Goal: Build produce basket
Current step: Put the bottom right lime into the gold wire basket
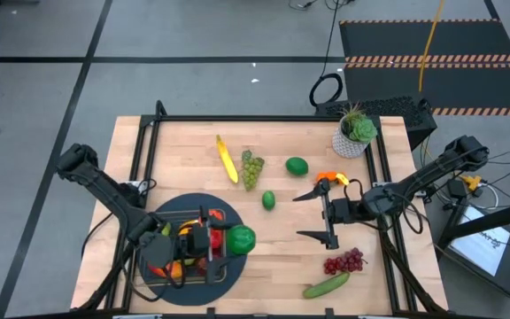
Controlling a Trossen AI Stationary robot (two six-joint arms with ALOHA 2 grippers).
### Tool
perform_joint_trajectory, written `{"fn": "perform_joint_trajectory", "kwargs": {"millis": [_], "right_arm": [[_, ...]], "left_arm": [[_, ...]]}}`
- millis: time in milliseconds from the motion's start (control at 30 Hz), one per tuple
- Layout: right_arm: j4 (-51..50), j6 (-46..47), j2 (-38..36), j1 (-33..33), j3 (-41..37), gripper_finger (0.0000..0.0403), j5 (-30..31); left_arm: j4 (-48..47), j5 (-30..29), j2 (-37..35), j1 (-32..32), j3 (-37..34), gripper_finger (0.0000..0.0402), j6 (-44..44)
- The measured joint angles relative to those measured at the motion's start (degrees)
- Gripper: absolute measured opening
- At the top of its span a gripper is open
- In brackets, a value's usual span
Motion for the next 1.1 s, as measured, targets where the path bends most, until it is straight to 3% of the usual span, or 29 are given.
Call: {"fn": "perform_joint_trajectory", "kwargs": {"millis": [267, 400, 567, 733, 833, 1100], "right_arm": [[-2.5, 4.64, -0.01, 0.0, 0.02, 0.0393, -0.02], [-3.83, 7.69, 0.01, 0.24, 0.01, 0.0393, -0.06], [-4.86, 11.99, 0.18, 0.26, 0.02, 0.0393, -0.42], [-6.55, 13.22, 0.18, 0.26, 0.02, 0.0393, -0.35], [-6.32, 13.73, 0.24, 0.26, 0.02, 0.0393, -0.31], [-6.06, 14.82, 0.47, 0.24, 0.02, 0.0393, -0.15]], "left_arm": [[-4.73, -0.11, -2.21, -1.7, 0.02, 0.0308, 14.67], [-12.31, 0.0, -4.25, -3.22, 0.0, 0.0313, 15.29], [-27.29, 0.44, -8.46, -4.82, 0.02, 0.0319, 1.83], [-46.84, 9.49, -11.37, -7.34, 0.02, 0.0309, -17.37], [-55.34, 11.08, -11.36, -8.77, -0.15, 0.0304, -28.09], [-55.15, 11.34, -8.76, -10.02, -5.68, 0.0321, -38.92]]}}
